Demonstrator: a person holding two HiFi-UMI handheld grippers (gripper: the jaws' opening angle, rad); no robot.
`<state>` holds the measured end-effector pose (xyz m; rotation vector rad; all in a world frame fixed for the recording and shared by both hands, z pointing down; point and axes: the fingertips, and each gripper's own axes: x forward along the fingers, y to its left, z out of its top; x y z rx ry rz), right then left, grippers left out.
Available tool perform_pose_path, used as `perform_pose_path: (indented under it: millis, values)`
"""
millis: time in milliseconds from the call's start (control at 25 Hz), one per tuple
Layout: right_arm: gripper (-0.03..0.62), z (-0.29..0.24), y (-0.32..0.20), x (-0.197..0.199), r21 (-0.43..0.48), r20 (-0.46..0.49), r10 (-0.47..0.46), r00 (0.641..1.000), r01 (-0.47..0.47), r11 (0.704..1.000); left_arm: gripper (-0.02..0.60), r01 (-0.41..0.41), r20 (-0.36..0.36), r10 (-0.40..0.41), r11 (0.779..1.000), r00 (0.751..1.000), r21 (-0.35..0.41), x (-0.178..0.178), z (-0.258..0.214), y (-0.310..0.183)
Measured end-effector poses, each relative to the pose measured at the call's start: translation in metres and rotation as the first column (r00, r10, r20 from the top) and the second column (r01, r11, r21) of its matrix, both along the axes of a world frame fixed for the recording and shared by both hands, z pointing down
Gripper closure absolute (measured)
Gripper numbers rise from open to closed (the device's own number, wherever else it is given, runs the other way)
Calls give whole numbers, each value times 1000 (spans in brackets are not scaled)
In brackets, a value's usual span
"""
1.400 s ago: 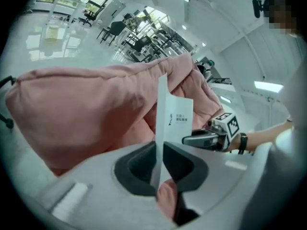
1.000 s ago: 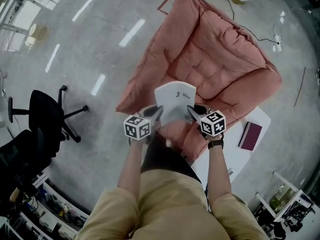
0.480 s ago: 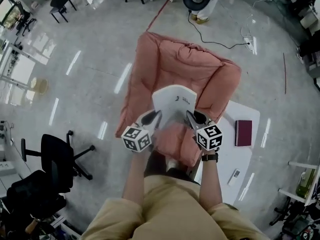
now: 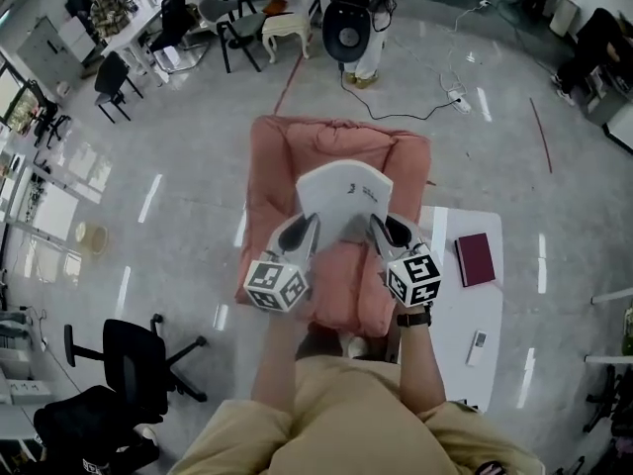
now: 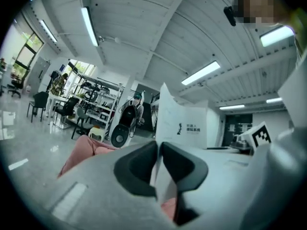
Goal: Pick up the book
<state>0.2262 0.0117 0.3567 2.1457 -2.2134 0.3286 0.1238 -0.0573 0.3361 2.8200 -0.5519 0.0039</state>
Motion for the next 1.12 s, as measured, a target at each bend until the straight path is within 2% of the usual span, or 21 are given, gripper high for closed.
perform_pose_path:
  millis: [240, 480, 720, 1120]
  values:
    - [542, -49, 48, 11, 95, -28, 78, 997, -75, 993, 540, 24, -41, -20, 994, 999, 103, 13, -52, 47]
    - [539, -94, 84, 16, 189, -59, 166, 984, -152, 970, 538, 55, -76, -42, 982, 996, 180, 21, -96, 81]
    - [539, -117, 81, 12, 228, -77, 200, 977, -178, 957, 538, 67, -105, -46, 975, 993, 212, 16, -118, 78]
    - [539, -144, 69, 0, 257, -90, 278, 956, -247, 934, 538, 13, -134, 19, 973, 991, 230, 11, -144, 58]
